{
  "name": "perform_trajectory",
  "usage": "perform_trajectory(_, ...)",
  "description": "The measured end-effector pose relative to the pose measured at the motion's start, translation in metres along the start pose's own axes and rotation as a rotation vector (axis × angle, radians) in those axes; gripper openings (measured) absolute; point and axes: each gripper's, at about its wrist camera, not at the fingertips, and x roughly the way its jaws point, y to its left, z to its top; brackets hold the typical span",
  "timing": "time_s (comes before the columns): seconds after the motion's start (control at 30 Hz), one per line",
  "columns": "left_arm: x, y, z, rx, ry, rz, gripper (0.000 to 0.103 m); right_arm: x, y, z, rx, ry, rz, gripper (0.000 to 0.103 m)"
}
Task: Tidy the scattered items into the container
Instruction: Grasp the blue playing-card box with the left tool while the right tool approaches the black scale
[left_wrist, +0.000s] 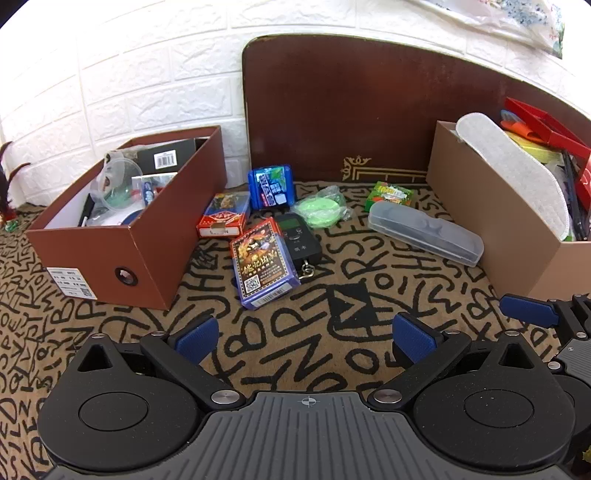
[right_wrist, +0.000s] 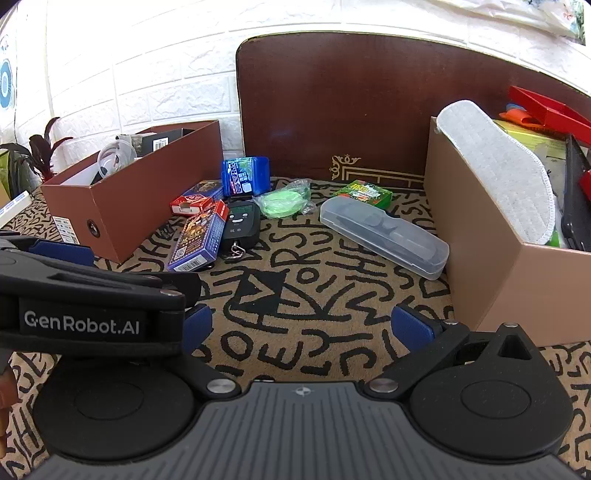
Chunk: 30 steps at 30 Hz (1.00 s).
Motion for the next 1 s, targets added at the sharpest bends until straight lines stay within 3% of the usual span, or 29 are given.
perform_trajectory(0.5, 0.046, 0.026, 0.006, -0.057, 0.047, -0.024, 0.103, 0.044, 0.006, 0.003, -0.052, 0.026, 0.032, 0.103)
perform_trajectory(0.67, 0.08, 0.043, 0.011, -0.093, 0.082, -0.04, 0.091, 0.075, 0.012, 0.007, -0.089, 0.033, 0.053, 0.102)
perform_trajectory(0.87, 0.104, 0.051, 0.018, -0.109, 0.099, -0.061, 0.076, 0.109, 0.018, 0.017, -0.104, 0.035, 0.075, 0.083)
perform_trajectory(1.0, 0.11, 0.057, 0.023, -0.142, 0.079, -0.053, 0.083, 0.123, 0.022, 0.022, -0.119, 0.022, 0.106, 0.077)
